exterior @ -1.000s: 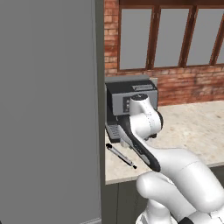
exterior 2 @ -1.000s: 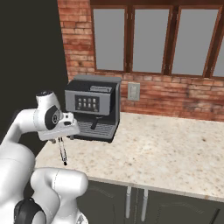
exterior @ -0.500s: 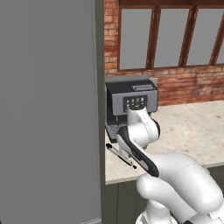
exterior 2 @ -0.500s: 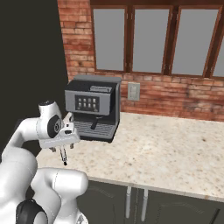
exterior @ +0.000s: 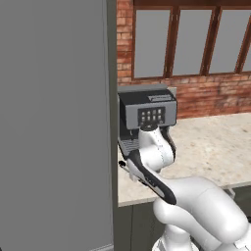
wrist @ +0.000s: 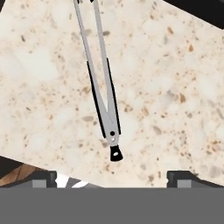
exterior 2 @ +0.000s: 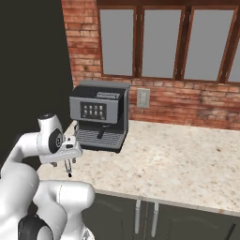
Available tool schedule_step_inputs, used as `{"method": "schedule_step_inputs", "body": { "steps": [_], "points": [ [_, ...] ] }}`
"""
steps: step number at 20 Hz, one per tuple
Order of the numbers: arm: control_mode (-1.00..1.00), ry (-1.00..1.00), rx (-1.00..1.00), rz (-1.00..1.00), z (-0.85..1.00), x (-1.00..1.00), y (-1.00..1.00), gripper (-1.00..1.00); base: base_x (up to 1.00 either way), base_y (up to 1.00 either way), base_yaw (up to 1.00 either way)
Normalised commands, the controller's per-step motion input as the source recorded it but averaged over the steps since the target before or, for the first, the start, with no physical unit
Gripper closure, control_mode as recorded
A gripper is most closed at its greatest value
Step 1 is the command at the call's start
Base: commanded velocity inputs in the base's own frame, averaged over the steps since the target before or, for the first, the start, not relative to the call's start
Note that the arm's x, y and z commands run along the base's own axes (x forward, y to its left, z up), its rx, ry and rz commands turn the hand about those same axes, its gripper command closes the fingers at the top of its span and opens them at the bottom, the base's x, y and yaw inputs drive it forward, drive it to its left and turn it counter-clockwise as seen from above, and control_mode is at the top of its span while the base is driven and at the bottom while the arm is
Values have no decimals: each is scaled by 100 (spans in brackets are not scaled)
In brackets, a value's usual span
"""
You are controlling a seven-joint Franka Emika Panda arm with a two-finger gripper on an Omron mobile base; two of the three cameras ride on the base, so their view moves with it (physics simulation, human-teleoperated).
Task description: Pick up the tongs from the counter and place them near the plate next to the oven.
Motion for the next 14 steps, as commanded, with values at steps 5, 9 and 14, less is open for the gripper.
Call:
{"method": "schedule_step_inputs", "body": {
  "steps": [5, 9, 14],
  "points": [
    [-100, 5, 0, 0, -18, 6, 1, -100, 0, 0, 0],
    [-100, 9, 0, 0, -15, 14, 11, -100, 0, 0, 0],
    [-100, 8, 0, 0, -15, 15, 17, -100, 0, 0, 0]
  ]
}}
